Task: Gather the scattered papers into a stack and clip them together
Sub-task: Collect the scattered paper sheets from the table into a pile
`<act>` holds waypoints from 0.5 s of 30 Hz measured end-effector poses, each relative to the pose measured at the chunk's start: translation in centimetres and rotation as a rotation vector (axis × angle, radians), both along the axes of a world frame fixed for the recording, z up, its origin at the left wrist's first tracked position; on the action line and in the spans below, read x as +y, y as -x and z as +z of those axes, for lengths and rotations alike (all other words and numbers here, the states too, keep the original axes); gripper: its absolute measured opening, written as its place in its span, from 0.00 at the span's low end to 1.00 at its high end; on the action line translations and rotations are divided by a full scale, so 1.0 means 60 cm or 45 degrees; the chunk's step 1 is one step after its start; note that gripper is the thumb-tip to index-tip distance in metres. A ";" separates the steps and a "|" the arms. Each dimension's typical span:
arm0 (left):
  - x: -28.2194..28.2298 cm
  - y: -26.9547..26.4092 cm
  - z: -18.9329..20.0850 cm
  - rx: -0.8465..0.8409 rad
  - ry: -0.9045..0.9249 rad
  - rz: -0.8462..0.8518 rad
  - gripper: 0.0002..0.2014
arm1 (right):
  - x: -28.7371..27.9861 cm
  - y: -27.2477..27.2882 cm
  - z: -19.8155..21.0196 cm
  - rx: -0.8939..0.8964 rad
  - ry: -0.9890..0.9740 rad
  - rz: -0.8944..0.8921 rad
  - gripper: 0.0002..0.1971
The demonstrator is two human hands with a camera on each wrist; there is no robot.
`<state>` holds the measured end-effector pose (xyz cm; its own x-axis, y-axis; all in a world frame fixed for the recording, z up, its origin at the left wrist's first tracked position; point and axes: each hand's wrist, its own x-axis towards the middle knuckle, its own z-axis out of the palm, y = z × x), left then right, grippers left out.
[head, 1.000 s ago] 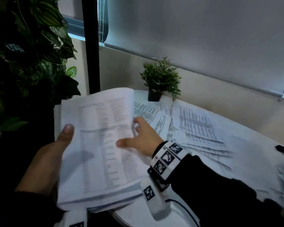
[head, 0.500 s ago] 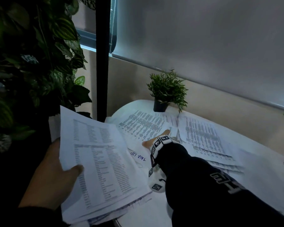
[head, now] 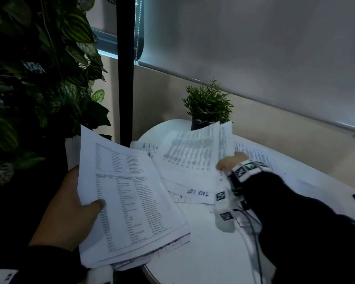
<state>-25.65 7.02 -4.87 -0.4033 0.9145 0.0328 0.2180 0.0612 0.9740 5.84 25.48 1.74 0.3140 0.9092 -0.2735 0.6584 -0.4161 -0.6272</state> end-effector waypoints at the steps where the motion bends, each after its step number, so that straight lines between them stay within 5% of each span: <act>1: 0.000 0.002 0.001 0.019 0.015 0.010 0.37 | 0.002 -0.023 0.016 -0.063 -0.067 -0.009 0.21; 8: -0.001 -0.002 0.015 -0.053 -0.080 -0.011 0.41 | -0.018 -0.178 0.068 0.366 -0.421 -0.063 0.11; 11: -0.004 -0.033 0.044 -0.086 -0.212 0.001 0.45 | -0.051 -0.185 0.073 0.620 -0.430 0.096 0.13; 15: -0.012 -0.067 0.065 0.025 -0.074 -0.062 0.29 | -0.093 -0.136 0.069 0.872 -0.313 0.330 0.16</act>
